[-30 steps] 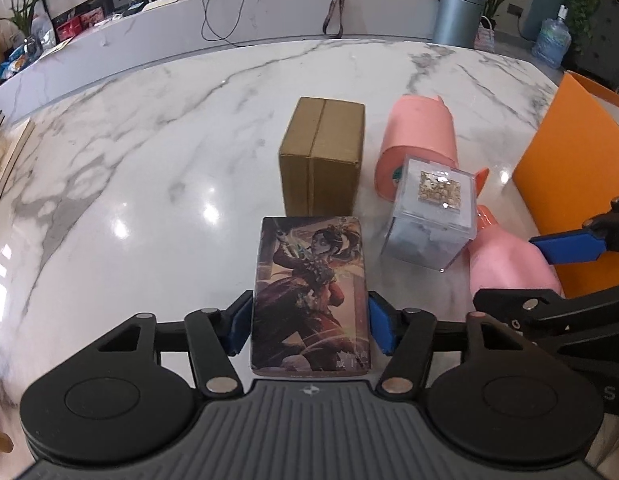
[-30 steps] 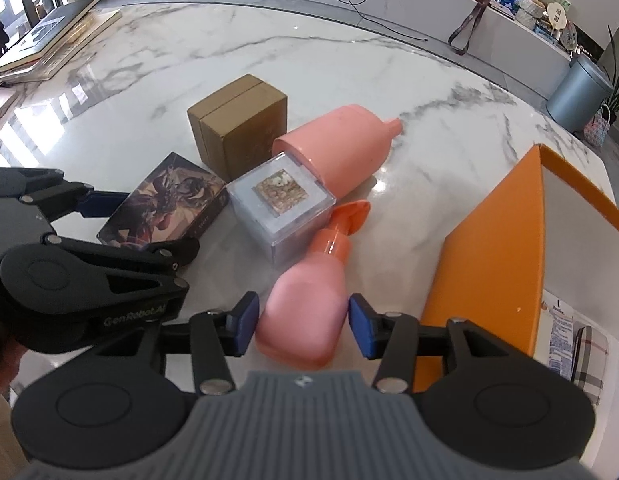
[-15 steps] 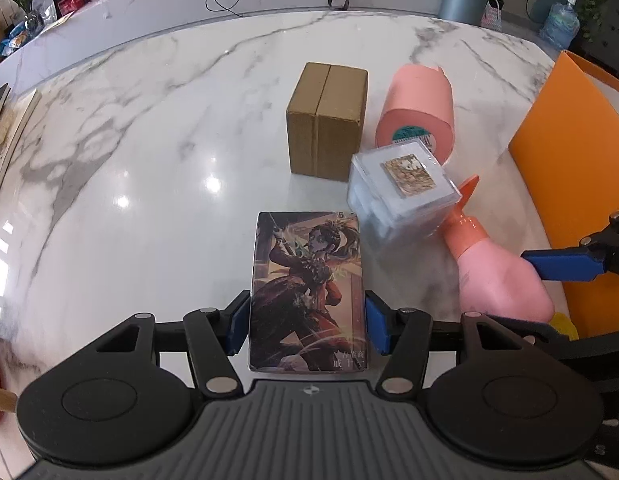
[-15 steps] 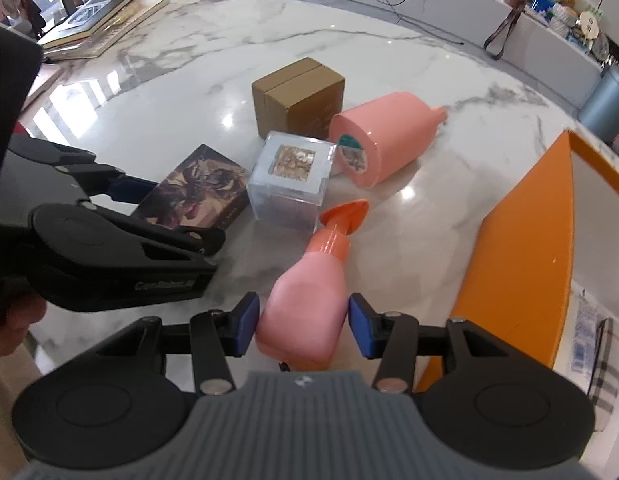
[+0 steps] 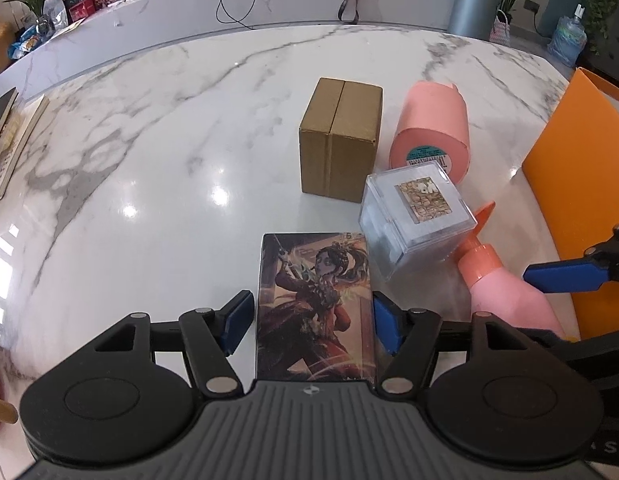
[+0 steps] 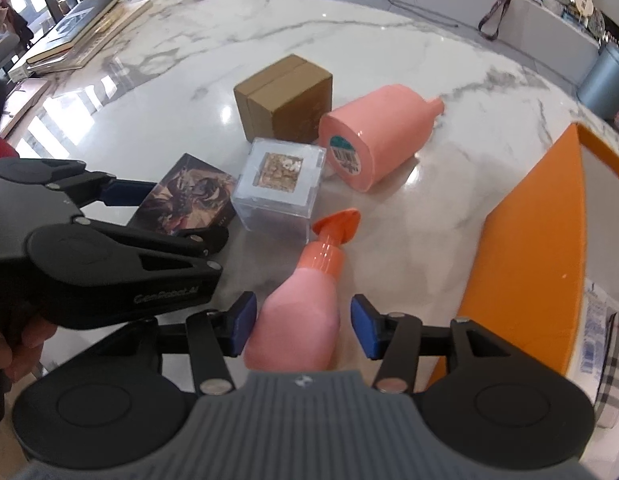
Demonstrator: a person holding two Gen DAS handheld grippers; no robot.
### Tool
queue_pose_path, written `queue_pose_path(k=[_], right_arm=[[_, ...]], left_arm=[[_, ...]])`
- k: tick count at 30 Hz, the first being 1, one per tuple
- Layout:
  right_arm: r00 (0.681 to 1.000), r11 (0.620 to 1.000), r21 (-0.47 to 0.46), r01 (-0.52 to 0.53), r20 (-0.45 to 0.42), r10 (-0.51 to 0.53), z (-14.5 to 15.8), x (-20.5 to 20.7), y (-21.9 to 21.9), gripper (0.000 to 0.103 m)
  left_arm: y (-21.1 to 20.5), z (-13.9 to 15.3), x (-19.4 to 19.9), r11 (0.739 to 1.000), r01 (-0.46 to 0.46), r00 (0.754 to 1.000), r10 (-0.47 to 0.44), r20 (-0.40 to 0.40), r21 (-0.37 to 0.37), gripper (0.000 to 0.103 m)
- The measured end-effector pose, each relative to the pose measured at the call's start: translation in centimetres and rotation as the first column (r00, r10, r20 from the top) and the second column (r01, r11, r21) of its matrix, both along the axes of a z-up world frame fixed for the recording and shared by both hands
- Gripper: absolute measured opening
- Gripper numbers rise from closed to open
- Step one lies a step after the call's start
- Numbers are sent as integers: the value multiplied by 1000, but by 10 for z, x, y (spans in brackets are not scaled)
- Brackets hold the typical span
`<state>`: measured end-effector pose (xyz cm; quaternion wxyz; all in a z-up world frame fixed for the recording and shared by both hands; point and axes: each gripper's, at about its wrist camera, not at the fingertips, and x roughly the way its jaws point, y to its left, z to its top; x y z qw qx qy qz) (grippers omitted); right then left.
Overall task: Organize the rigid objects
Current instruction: 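Lift the card box and pink spray bottle and carry them over the orange box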
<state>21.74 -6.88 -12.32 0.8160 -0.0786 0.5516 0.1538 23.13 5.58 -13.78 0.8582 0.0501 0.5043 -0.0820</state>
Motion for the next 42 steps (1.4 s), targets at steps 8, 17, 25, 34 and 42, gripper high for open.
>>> queue_pose_path(k=[8,17,25,34,42], right_arm=[[1000,1000,22,18,-23,-17,-5,-1,-1,48],[999,999,18,36,26,-37,-2,-12,2,46],[993,999,23,28,116,-31,19,-27,-1,44],[975,995,87,45,211,-62,55,-48,-16,43],[953,982,162,93,270,-135,88,-69,-46,43]], left_arm=[[-2,1,-1,1000,21,1000,-21,1,-3,66],[1,3,-3,1000,0,1000,-1,-31,-29,65],[14,26,-15,990,-76,997,74,-23,-117,65],[14,56,-40,969,-138,989,145,16,-204,65],[5,89,-55,961,-131,985,154,73,-245,65]])
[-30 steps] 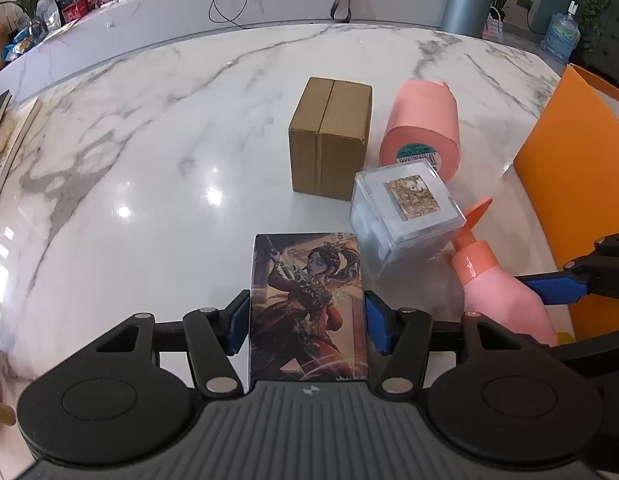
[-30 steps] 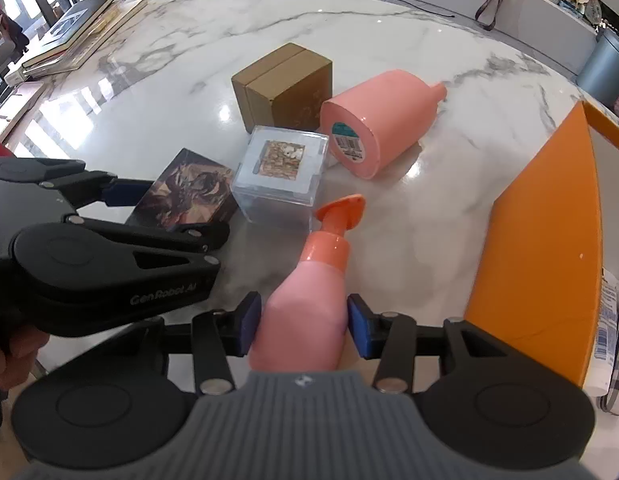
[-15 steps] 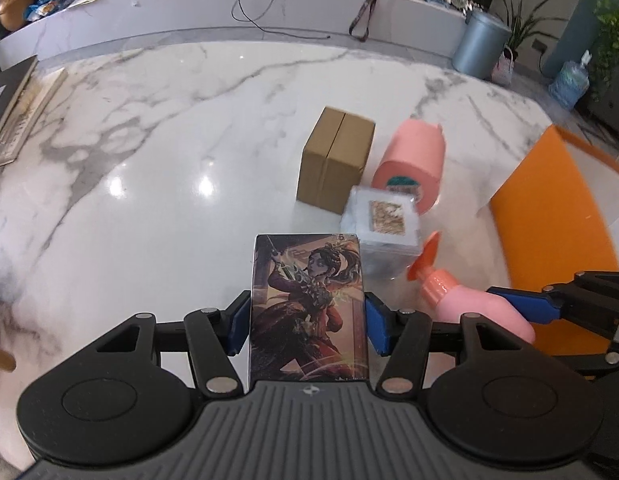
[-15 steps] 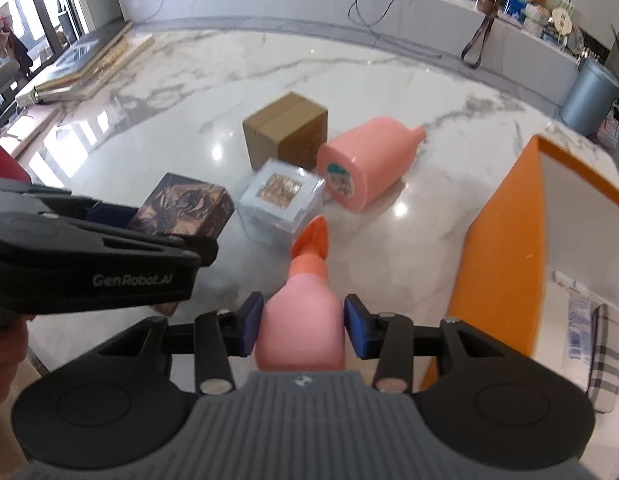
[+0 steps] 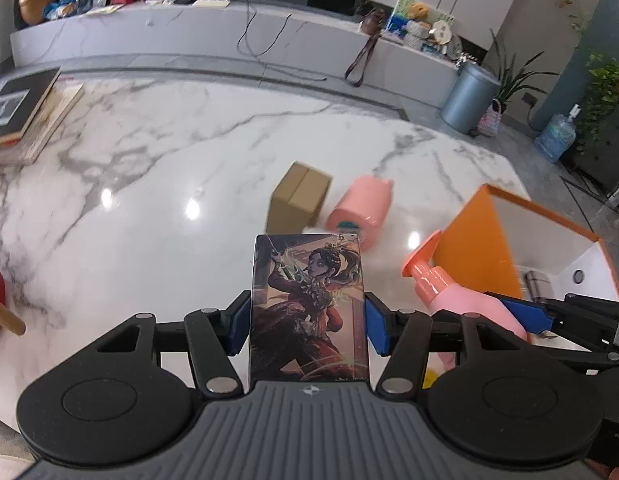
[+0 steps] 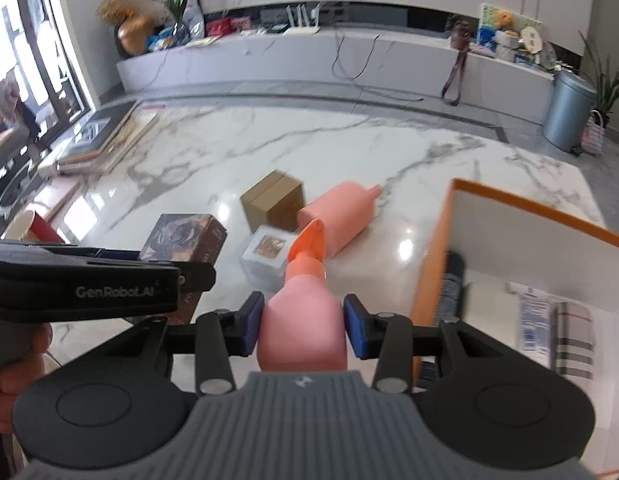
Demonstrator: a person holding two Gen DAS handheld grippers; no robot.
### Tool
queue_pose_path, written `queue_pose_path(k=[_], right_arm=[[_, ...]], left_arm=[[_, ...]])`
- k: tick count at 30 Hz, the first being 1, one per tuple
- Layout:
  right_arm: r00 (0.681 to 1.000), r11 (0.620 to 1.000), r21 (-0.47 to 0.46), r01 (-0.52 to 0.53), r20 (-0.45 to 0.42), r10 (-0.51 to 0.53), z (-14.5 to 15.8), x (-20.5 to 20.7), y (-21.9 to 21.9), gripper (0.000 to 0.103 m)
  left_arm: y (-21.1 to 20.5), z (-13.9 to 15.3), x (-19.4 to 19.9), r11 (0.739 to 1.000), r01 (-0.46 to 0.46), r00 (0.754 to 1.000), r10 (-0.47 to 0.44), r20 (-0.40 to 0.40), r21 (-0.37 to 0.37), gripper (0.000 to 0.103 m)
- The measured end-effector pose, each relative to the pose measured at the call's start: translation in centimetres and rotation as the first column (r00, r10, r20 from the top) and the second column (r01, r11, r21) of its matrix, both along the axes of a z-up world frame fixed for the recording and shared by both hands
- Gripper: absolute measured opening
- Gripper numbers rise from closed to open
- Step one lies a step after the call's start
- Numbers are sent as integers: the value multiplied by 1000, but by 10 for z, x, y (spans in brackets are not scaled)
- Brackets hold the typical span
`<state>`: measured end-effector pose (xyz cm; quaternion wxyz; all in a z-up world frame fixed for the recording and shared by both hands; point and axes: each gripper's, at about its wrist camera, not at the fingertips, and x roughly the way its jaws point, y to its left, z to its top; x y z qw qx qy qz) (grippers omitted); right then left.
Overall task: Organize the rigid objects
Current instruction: 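Lift the card box and pink spray bottle and carry them over the orange box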
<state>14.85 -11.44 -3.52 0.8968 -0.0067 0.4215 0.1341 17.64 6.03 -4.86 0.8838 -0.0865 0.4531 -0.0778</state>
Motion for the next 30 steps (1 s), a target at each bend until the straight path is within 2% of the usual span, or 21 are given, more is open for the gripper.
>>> queue_pose_path(k=[6,12,17,26,30], right_arm=[[995,996,19,90,39,-91,16,-15,-40,43],[980,981,29,192,44,-193,22,-29,-90,43],[959,958,55,280,19,-281,18,-40,-131,43],[928,924,89,373,-29,-372,4,-50,-181,43],[911,907,96,411,-67,-406,-9,-50,-197,43]], left_arm=[[-23,22,-9,998,55,998,-54,45,-8,65],[-67,36,-19,981,192,978,-192,82,0,65],[-110,42,-21,943,333,939,-331,91,-5,66],[-177,32,-18,884,466,882,-467,69,28,65],[-198,23,-15,857,510,856,-514,46,73,65]])
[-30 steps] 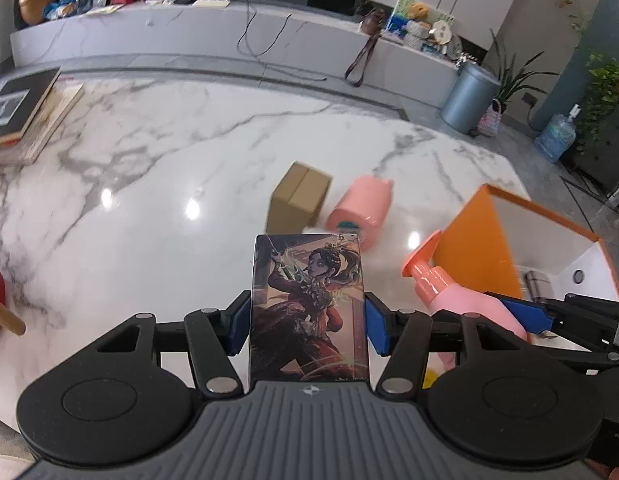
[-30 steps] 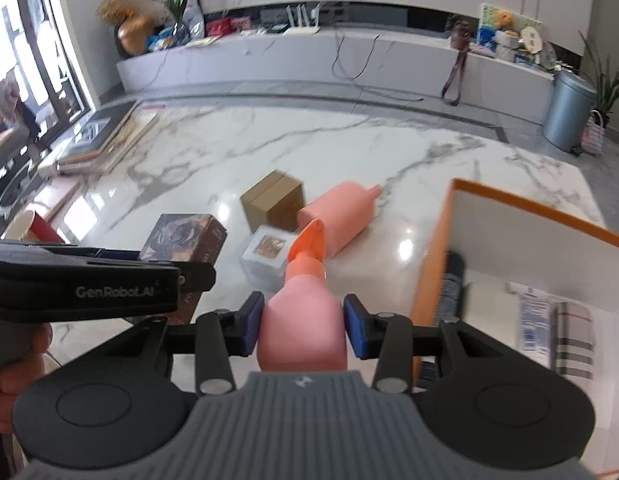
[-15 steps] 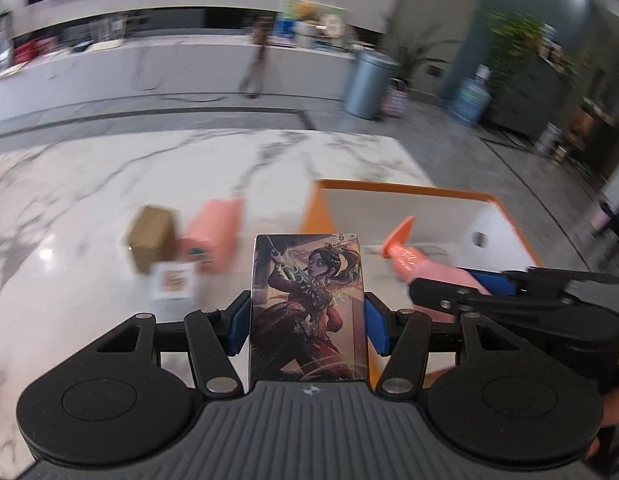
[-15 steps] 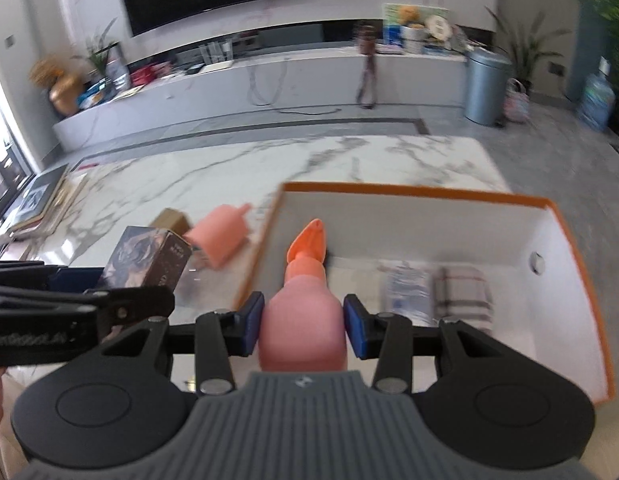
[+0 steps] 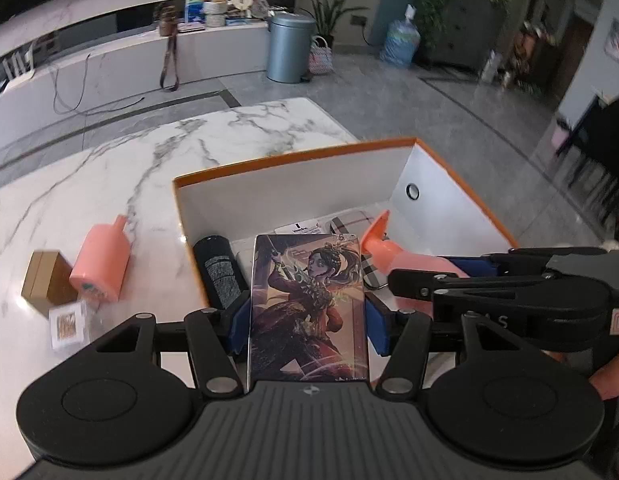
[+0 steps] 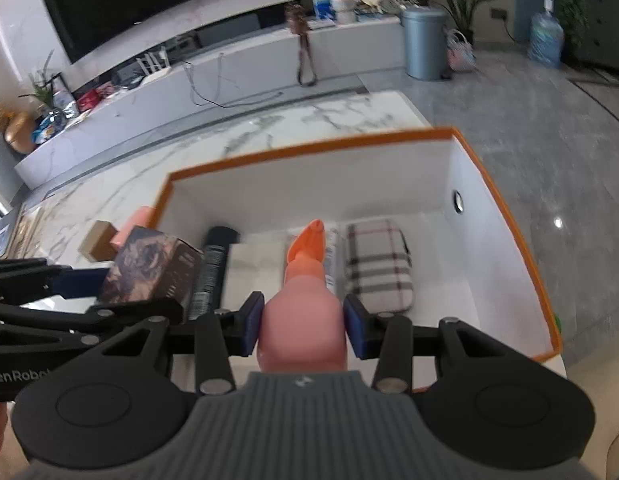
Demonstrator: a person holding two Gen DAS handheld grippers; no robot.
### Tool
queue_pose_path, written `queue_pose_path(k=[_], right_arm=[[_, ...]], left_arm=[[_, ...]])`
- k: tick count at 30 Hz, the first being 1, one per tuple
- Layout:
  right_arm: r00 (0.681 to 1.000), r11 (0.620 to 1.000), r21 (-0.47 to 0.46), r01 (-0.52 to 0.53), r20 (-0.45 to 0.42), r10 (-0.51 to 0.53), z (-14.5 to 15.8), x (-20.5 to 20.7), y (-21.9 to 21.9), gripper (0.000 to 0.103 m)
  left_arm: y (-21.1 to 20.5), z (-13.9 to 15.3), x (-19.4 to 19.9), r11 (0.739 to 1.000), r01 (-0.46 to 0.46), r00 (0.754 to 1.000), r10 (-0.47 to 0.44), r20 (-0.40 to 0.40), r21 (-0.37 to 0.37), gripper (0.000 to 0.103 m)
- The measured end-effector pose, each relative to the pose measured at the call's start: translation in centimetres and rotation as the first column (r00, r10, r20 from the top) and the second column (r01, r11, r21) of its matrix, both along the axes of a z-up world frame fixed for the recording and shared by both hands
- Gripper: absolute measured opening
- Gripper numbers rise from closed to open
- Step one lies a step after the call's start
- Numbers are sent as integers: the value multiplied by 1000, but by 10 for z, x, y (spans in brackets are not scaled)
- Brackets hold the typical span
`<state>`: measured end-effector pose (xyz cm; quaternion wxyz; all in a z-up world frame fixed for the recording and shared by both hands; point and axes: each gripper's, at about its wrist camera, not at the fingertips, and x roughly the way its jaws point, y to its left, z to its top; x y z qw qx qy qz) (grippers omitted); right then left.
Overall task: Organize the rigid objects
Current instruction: 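Lift the card box and pink spray bottle and carry them over the orange box, then lower the card box and spray bottle into the orange box and open both grippers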
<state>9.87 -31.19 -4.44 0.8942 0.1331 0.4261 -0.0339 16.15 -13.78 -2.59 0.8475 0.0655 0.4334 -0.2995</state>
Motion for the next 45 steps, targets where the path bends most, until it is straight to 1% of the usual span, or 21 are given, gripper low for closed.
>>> queue_pose_path(k=[4,6,8,9,11,13,17,19,20,24,27,32,37,39,40,42,45], right_arm=[[999,999,30,24,-28,-23,-13,3,-9,43],[999,999,38,33,-37,-31,-18,5,-12,43],[998,998,42,37,-46,-35,-22,7,-14,43],[998,998,45,38,-50,-35,-24,7,-14,44],[998,998,49,33,-59,-30,-27,10,-13,43],[997,999,48,26,-68,-23,-31,13,-10,43],[996,1000,21,4,-84,-2,-36,16,-5,43],[995,1000,22,-15,-97,17,-38,20,-2,43],[994,999,28,-16,-103,19,-39,21,-1,43],[991,999,28,-26,-127,29,-42,27,0,43],[987,999,47,-25,-156,32,-47,30,-3,43],[980,998,47,-37,-192,46,-52,35,-2,43],[978,998,49,-43,-204,52,-54,36,-2,42],[977,998,40,-49,-208,56,-53,36,-2,31],[976,999,24,-47,-211,51,-53,36,-2,30],[975,998,32,-48,-214,54,-53,36,-5,30],[974,998,19,-55,-218,58,-53,35,-4,30]], left_arm=[[-16,-10,5,996,58,998,-59,9,67,66],[-25,-15,5,988,108,994,-110,14,111,66],[-33,-23,6,974,164,986,-167,7,158,66],[-35,-26,6,969,177,984,-180,0,173,66],[-40,-35,10,960,188,982,-187,-24,206,66],[-42,-42,13,957,177,984,-171,-43,231,66],[-46,-54,15,945,192,981,-179,-74,263,66],[-47,-57,16,942,200,979,-181,-92,269,66],[-46,-58,17,946,199,978,-177,-107,256,66],[-47,-57,17,943,206,977,-183,-112,262,66],[-48,-56,16,941,212,975,-187,-117,264,66],[-46,-56,16,941,227,972,-204,-114,252,66],[-46,-56,16,943,220,974,-198,-109,250,66],[-46,-56,15,944,219,974,-198,-107,247,66],[-45,-56,15,945,216,975,-196,-106,243,66],[-45,-56,15,947,215,975,-195,-105,240,66],[-44,-56,14,948,212,976,-193,-102,238,67]])
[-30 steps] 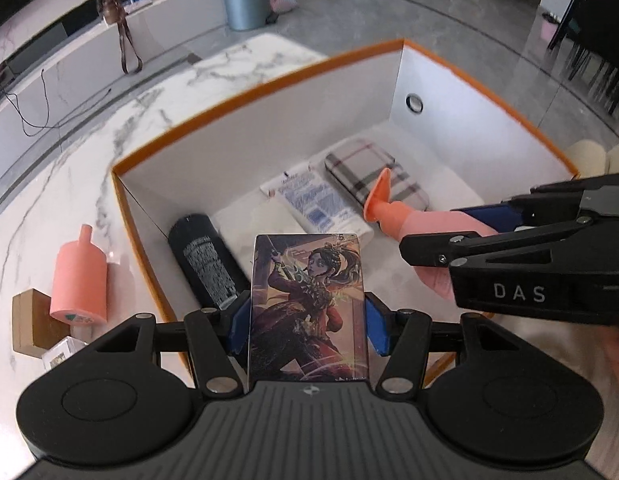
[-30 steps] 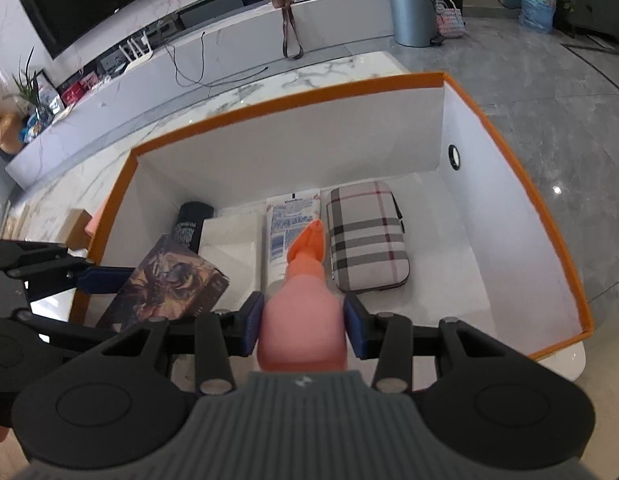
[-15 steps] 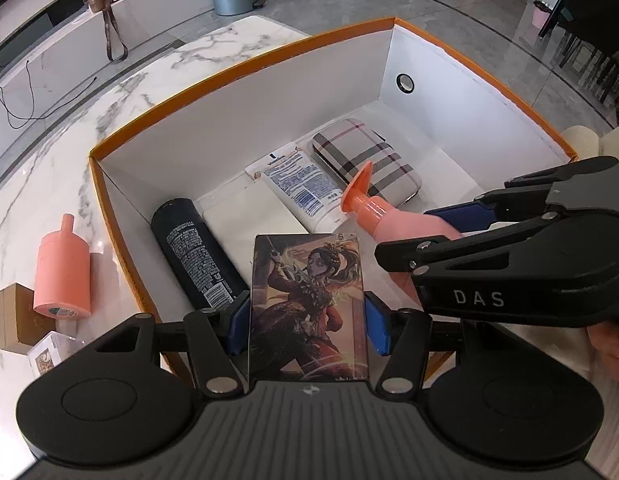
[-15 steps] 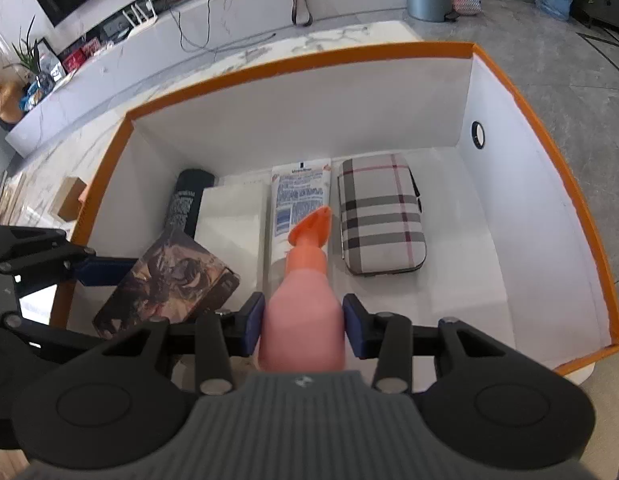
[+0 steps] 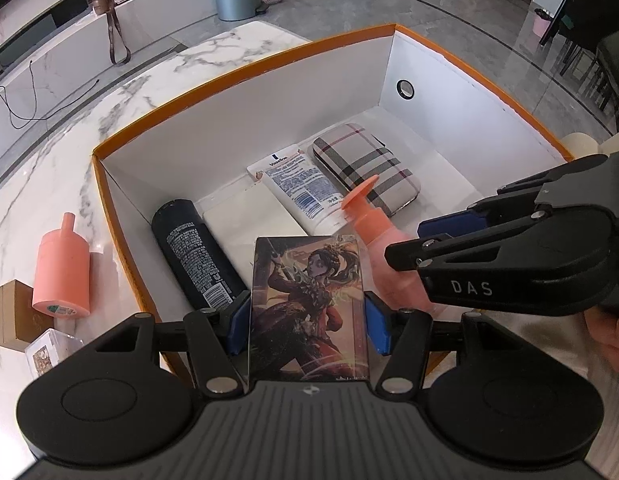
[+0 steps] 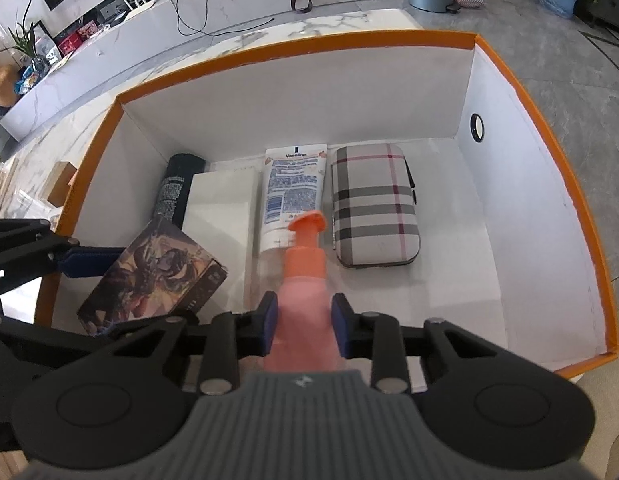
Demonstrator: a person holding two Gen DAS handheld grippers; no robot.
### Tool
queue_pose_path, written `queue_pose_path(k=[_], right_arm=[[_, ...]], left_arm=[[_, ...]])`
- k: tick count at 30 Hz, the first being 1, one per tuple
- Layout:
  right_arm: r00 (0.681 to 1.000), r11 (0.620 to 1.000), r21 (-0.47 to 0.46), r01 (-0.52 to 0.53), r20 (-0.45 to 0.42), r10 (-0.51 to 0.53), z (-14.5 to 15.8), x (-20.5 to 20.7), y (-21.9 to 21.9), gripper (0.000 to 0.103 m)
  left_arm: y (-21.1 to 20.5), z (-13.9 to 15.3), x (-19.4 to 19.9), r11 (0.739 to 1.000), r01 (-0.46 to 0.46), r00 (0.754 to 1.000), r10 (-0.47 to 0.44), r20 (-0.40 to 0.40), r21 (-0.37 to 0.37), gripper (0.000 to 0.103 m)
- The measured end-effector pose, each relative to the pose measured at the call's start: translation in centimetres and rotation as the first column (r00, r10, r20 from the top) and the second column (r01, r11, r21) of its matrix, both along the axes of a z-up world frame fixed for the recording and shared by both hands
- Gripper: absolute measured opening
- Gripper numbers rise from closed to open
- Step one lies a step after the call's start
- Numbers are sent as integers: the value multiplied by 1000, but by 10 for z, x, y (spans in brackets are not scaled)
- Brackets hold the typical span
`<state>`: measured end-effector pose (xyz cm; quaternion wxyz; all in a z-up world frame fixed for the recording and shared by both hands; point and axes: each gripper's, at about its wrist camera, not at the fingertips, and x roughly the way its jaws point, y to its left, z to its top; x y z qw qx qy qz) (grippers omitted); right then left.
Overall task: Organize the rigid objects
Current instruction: 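Lower the card box and spray bottle into the orange box and open both grippers, then withdraw both open grippers from the orange box toward the table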
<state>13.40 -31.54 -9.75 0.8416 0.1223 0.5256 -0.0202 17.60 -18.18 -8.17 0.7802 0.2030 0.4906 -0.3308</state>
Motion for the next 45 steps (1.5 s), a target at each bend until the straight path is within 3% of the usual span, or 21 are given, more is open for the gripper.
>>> queue_pose_path(k=[5,10,16,20,26,33,38,45], right_arm=[[1000,1000,-9,-7,1,7,0,-1,1,31],[1000,1000,-16,-6,3,7,0,-1,3,31],[1000,1000,-21,-11,10,11,0,-2,3,22],[999,999,2,-34,15,34,2,-3,9,21],[999,997,-61,-51,1,52,0,-3,17,22],[989,988,-149,-36,139,57,25,-18,29,23],[963,990,-126,-63,252,93,48,-28,49,23],[910,985,-114,-132,380,166,69,-46,90,23]], left_arm=[[2,1,-1,1000,0,1000,0,5,-15,72],[6,4,-4,999,-16,1000,16,8,-41,70],[24,10,-6,986,-89,996,90,5,-138,56],[36,20,-3,969,-142,989,145,0,-200,49],[41,29,-2,959,-175,983,183,14,-224,47],[58,37,-8,939,-218,972,232,23,-264,47],[74,44,-14,924,-245,964,264,25,-294,47],[111,52,-31,895,-326,934,354,41,-304,47]])
